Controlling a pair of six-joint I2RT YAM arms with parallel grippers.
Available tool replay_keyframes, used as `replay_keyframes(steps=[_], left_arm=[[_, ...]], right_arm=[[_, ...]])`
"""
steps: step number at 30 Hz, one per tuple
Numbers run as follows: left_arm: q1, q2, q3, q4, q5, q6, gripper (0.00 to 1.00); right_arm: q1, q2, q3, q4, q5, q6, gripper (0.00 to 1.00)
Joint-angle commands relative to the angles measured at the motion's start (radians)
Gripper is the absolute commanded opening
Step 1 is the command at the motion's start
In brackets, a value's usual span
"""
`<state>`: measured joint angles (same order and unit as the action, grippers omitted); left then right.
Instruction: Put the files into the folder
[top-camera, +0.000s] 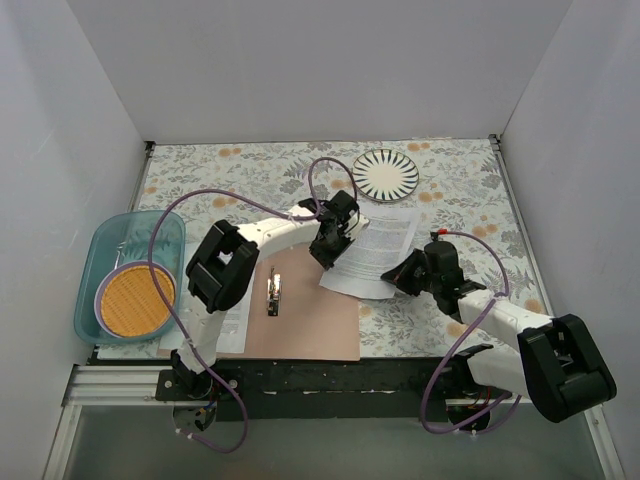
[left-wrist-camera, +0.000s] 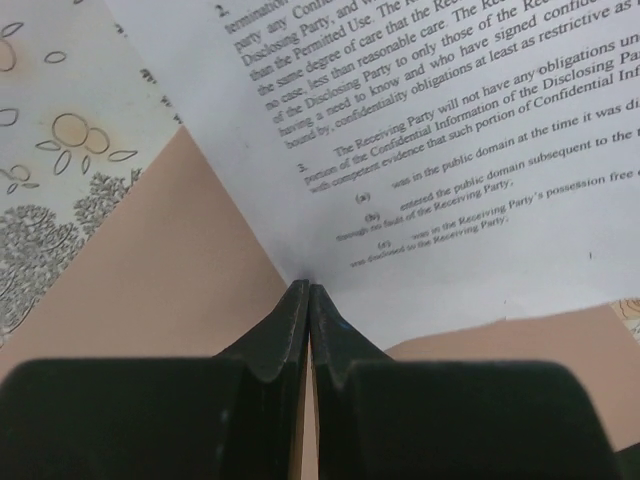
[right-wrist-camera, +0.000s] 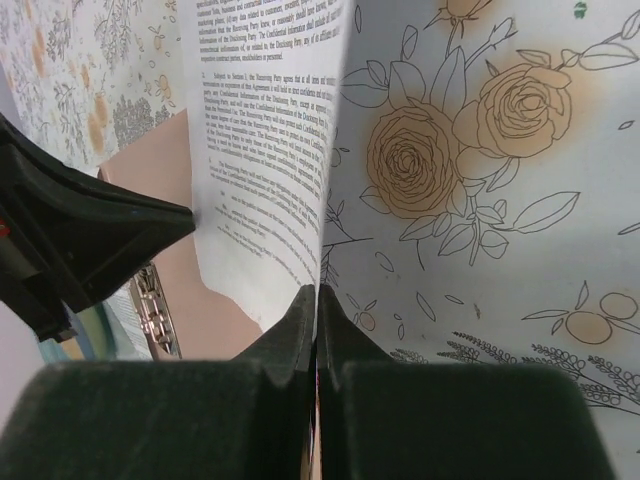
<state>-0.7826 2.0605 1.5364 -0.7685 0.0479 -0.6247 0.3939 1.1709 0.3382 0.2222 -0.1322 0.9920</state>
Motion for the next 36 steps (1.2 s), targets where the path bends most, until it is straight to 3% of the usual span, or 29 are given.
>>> replay_keyframes(steps=[1,5,8,17,22,27,36], left_arm=[[0.011,-0.036,0.160,-0.147,-0.019,0.010,0.00],[0.058,-0.120,0.260,-0.222,-0.020,0.025,0.04],[0.130,-0.198,0.228,-0.249,-0.023,0.065,0.07],[0.384,-0.457,-0.306,-0.101,-0.016,0.226,0.00],[0.404,-0.510,-0.444,-0.087,0.055,0.279,0.00],[0.404,-0.517,-0.509,-0.097,0.226,0.321,0.00],[0.404,-0.542,-0.637,0.014,0.311,0.361,0.00]], right_arm=[[0.003,-0.020,0.004,-0.020,0.011,-0.042,0.01],[0.003,-0.008,0.013,0.006,-0.036,-0.061,0.01],[0.006,-0.001,0.022,0.016,-0.066,-0.073,0.01],[0.045,0.026,0.093,-0.021,-0.132,-0.122,0.01],[0.063,0.021,0.113,-0.047,-0.132,-0.124,0.01],[0.082,0.015,0.137,-0.072,-0.142,-0.125,0.01],[0.094,0.041,0.107,-0.046,-0.227,-0.110,0.01]])
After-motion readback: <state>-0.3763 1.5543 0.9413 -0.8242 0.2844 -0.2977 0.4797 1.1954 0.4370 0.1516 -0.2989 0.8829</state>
